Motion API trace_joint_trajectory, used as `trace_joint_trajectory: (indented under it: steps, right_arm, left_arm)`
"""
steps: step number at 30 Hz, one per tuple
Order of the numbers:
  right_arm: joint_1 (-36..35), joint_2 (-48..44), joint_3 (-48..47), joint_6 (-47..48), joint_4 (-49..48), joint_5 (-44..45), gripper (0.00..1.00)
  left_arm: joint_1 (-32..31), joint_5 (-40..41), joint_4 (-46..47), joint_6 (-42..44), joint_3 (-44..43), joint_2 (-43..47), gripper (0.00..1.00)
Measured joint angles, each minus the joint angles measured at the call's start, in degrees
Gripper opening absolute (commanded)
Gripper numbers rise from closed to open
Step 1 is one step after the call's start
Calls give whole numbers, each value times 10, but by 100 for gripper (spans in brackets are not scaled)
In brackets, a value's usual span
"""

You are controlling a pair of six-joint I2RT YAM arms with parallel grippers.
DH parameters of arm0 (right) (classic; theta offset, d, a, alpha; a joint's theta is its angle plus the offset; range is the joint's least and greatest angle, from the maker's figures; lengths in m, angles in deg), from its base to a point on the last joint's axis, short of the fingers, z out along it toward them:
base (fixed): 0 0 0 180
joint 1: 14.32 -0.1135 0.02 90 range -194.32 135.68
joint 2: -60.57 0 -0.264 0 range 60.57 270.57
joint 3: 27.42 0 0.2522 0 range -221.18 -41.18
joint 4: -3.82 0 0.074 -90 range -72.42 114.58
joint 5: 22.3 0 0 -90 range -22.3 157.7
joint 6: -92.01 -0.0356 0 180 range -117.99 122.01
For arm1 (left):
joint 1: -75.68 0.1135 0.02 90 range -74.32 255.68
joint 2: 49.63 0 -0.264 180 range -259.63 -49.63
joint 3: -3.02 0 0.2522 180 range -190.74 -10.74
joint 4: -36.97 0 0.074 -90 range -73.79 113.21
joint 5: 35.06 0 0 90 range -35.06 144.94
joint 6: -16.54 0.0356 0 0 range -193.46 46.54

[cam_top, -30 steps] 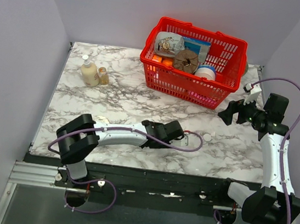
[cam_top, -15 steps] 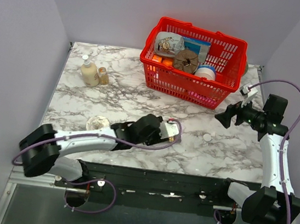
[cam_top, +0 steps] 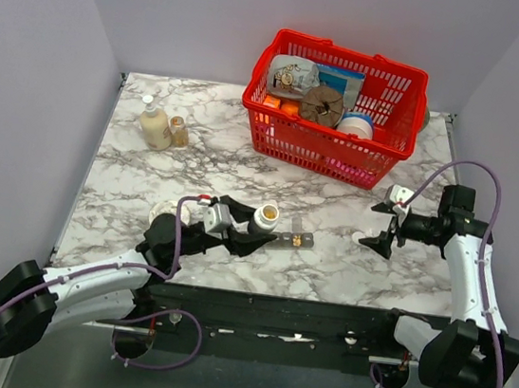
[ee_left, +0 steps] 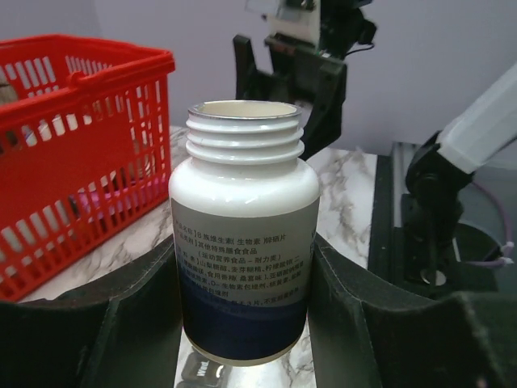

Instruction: Sort the pills into containers

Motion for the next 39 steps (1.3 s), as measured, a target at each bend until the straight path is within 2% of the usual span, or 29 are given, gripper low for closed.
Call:
trace_joint_trajectory:
  steps: [3,7,14,20,29,38,39]
  right_arm:
    - [-10,21,-2,78,31,26,100]
    - [-41,54,-1,131,28,96,100]
    - [-125,113,13,135,-47,233,100]
    - [-147,177,13,125,-91,313,98]
    - [-176,229,12,97,-123,367,88]
    - [-199,248,8,72,-132,379,70]
    - [-200,249,7,71,-132,379,64]
  left_arm:
    - [5,-42,3,-16,-2,19,0]
    - [-3,-59,-80,10,-8,80,0]
    - [-54,-35,-258,100,-63,123,0]
    - [-67,-9,-383,163,-86,168,0]
    - [-67,5,-469,211,-91,184,0]
    - [-67,5,-490,217,-93,179,0]
    - [-67,5,-490,217,-93,179,0]
